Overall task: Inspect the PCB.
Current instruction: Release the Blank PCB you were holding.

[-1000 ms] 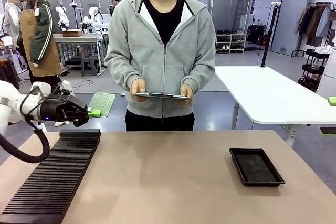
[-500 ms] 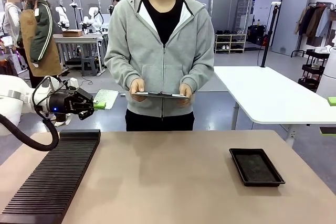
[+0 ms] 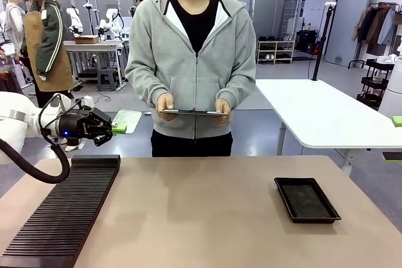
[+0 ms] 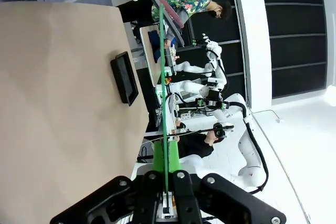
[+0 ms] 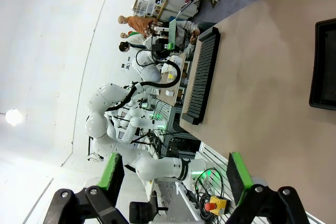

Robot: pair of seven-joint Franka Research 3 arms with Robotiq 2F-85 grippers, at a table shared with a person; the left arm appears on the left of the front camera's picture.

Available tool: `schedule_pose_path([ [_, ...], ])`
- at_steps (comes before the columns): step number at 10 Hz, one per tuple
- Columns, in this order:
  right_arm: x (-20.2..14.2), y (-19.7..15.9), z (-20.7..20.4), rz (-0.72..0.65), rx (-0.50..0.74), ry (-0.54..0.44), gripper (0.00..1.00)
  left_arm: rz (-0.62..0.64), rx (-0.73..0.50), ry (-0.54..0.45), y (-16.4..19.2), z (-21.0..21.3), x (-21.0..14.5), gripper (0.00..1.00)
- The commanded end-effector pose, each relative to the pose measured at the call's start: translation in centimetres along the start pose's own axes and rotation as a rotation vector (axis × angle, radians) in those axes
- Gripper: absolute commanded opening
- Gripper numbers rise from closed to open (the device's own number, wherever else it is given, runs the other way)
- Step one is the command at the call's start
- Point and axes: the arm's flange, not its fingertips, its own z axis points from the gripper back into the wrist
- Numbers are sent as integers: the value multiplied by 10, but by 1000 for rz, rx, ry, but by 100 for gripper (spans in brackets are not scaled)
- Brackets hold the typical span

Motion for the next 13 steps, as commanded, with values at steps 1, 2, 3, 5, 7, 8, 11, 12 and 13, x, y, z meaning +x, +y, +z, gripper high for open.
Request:
schedule_pose_path([
  [1, 0, 0, 1, 19, 4, -1, 100, -18, 8, 7, -3, -1, -6, 4],
  [2, 0, 0, 1, 19, 4, -1, 100, -18, 8, 7, -3, -1, -6, 4],
  [3, 0, 0, 1, 19, 4, -1, 100, -18, 8, 7, -3, -1, -6, 4],
  [5, 0, 0, 1, 19, 4, -1, 100, -18, 8, 7, -3, -1, -6, 4],
  [7, 0, 0, 1, 19, 4, -1, 100, -18, 8, 7, -3, -1, -6, 4],
  [8, 0, 0, 1, 19, 4, -1, 100, -18, 8, 7, -3, -1, -6, 4],
  [11, 0, 0, 1, 19, 4, -1, 100, -18, 8, 7, -3, -1, -6, 4],
  [12, 0, 0, 1, 19, 4, -1, 100, -18, 8, 7, -3, -1, -6, 4],
  [13, 0, 0, 1, 19, 4, -1, 100, -18, 8, 7, -3, -1, -6, 4],
])
